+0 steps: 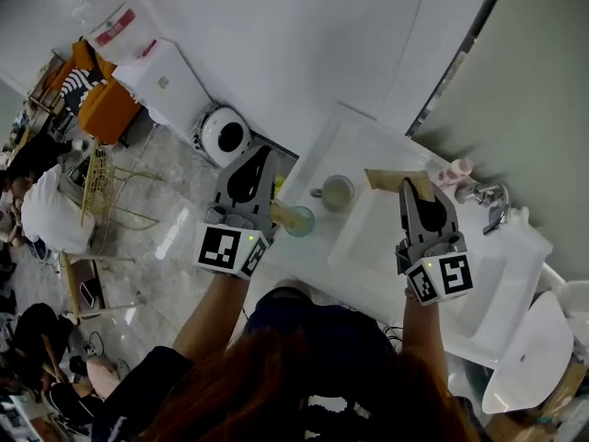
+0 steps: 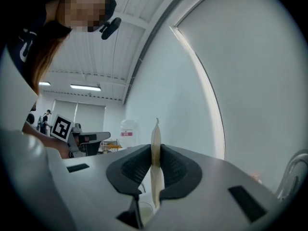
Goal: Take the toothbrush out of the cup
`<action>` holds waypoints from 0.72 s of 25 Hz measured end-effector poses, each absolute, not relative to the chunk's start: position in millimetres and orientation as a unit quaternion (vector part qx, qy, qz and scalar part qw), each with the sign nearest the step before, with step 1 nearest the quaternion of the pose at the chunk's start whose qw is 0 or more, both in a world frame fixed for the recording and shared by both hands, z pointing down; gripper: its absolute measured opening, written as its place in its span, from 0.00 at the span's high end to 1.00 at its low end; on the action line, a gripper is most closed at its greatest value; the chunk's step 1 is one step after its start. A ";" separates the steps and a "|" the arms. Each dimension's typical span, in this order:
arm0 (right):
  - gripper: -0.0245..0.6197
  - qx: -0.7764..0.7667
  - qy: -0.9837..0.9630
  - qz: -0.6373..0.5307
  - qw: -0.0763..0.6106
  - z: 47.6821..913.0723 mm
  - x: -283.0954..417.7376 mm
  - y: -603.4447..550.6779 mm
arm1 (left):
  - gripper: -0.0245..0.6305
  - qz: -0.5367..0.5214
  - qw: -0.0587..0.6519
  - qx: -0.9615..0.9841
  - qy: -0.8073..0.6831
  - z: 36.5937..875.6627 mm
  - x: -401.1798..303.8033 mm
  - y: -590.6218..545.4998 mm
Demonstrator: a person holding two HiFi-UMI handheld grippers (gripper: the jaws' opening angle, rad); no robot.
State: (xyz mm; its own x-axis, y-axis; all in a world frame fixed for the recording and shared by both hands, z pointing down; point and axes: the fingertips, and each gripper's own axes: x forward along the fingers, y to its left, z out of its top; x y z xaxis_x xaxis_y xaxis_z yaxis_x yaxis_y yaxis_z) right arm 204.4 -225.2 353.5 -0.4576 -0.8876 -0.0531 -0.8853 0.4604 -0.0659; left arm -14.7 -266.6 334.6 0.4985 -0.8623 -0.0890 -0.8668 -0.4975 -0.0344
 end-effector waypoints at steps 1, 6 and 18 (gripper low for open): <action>0.86 -0.507 0.861 -0.012 0.039 351.1 209.7 -218.2 | 0.92 0.032 0.038 -0.858 0.512 333.4 -9.2 -255.8; 0.86 -0.453 0.891 -0.004 0.032 340.7 238.2 -182.3 | 0.92 0.038 0.033 -0.823 0.566 334.5 11.4 -196.0; 0.86 -0.412 0.910 -0.019 0.030 345.1 258.2 -131.1 | 0.92 0.026 -0.002 -0.770 0.637 359.4 2.9 -112.0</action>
